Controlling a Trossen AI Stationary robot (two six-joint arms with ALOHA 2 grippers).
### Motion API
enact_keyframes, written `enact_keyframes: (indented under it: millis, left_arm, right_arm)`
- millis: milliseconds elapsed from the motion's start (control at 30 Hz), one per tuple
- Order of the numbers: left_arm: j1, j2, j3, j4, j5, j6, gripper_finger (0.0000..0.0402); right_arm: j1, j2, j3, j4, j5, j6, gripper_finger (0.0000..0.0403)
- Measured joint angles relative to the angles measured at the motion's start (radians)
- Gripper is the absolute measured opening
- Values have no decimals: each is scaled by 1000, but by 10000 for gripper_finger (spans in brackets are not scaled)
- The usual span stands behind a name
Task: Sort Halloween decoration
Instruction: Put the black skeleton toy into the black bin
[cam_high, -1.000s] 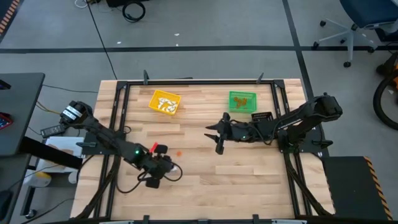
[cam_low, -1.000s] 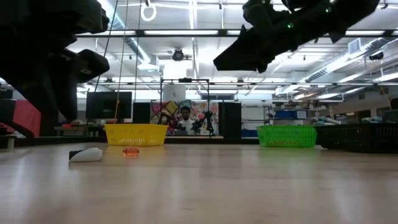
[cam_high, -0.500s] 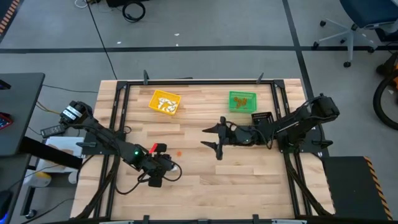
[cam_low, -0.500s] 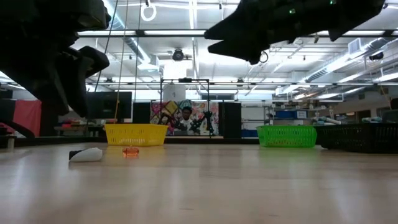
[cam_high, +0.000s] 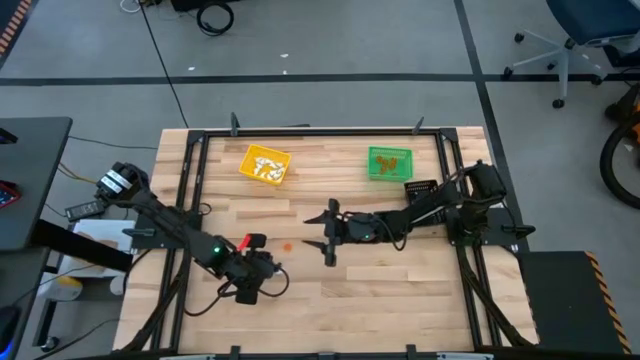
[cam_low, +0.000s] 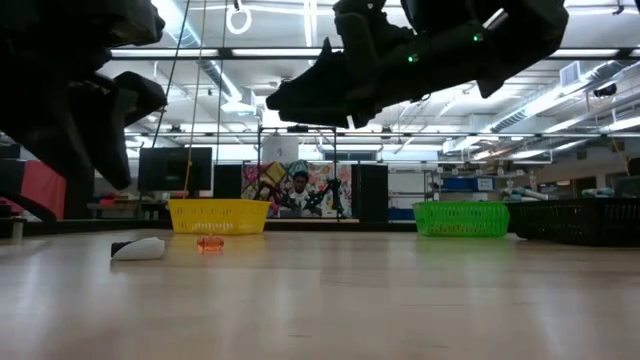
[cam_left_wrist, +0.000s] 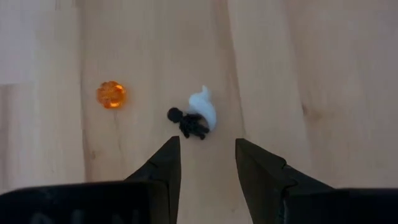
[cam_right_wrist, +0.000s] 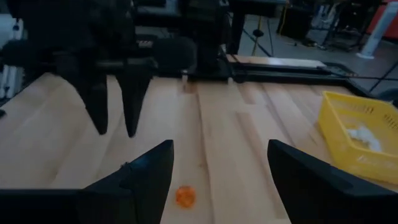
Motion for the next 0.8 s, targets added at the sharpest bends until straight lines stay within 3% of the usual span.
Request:
enact_keyframes:
  millis: [167, 433, 800]
  left_arm:
    - [-31, 0, -44, 17, -66, 6, 128]
    - [-38, 0, -73, 61, -72, -8, 128]
    - [-38, 0, -73, 81, -67, -150, 128]
  right_arm:
    - [-13, -11, 1, 2, 20, -18, 263]
    - [-30, -7, 1, -2, 21, -18, 263]
    - [-30, -6, 1, -63, 21, -14, 263]
